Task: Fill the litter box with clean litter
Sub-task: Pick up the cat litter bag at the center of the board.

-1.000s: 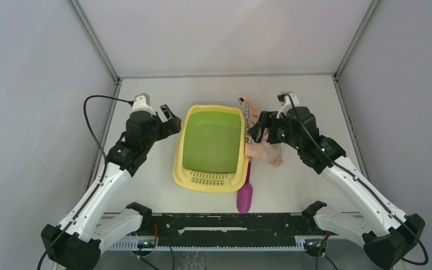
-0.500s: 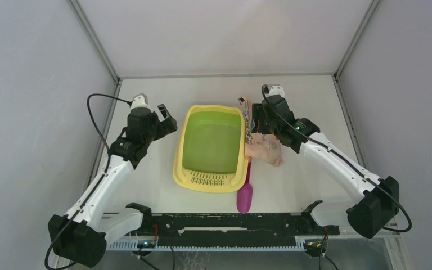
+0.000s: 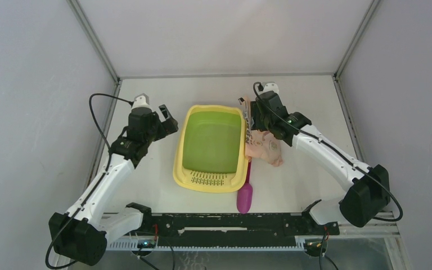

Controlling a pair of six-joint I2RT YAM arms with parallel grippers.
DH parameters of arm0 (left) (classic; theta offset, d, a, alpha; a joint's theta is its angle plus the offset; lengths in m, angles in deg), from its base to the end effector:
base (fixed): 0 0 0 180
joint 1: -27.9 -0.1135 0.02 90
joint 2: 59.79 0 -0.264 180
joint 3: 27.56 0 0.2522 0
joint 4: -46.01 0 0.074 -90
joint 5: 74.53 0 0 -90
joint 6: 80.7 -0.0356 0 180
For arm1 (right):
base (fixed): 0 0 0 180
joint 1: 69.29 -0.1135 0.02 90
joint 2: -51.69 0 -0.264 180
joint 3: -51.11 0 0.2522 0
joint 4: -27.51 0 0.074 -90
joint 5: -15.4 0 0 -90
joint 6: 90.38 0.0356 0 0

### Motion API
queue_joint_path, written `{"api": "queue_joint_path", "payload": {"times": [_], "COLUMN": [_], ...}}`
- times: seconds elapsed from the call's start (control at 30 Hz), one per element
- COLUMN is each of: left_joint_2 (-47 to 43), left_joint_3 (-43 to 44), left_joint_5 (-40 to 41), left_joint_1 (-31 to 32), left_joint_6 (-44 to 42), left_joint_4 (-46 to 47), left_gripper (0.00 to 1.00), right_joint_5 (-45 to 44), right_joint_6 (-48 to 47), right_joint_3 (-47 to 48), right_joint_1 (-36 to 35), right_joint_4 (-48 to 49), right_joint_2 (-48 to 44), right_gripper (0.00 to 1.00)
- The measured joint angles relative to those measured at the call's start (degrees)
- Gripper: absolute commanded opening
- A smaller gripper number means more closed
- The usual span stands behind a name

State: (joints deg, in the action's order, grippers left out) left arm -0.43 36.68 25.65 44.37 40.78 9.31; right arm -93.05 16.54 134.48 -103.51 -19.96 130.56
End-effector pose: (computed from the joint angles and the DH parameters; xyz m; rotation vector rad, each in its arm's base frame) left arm 0.2218 -0.0590 0.3046 -0.3827 2.0972 -0.3081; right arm 0.2538 0.1590 0.3189 -0.1828 2.2683 0.0937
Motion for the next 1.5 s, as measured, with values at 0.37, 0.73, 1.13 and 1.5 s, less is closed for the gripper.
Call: {"api": "queue_joint_path", "payload": {"times": [0.37, 0.73, 1.13, 1.5], "left_joint_2": [1.2, 1.5, 2.4, 3.0], "left_joint_3": [-0.1, -0.5, -1.0, -2.8], "left_joint_5": [-0.6, -1.4, -1.6, -1.9], "left_joint_1": [0.0, 0.0, 0.0, 0.0], "left_joint_6": [0.0, 0.0, 0.1, 0.1], "left_joint_4": [0.3, 1.3, 1.7, 3.0], "left_gripper": [1.0, 1.0, 1.0, 1.0], "right_joint_5": [1.7, 2.5, 1.4, -5.4], "right_joint_6": [-0.2, -0.1, 0.0, -0.6], "right_joint_3": [0.3, 0.3, 1.4, 7.1], "right_joint_1": [-0.3, -1.2, -2.5, -5.9], "right_joint_4": [1.2, 3.2, 3.4, -0.8], "right_joint_2": [4.3, 9.0, 10.8, 17.9], "right_gripper": [0.57, 0.56, 0.62, 0.31]}}
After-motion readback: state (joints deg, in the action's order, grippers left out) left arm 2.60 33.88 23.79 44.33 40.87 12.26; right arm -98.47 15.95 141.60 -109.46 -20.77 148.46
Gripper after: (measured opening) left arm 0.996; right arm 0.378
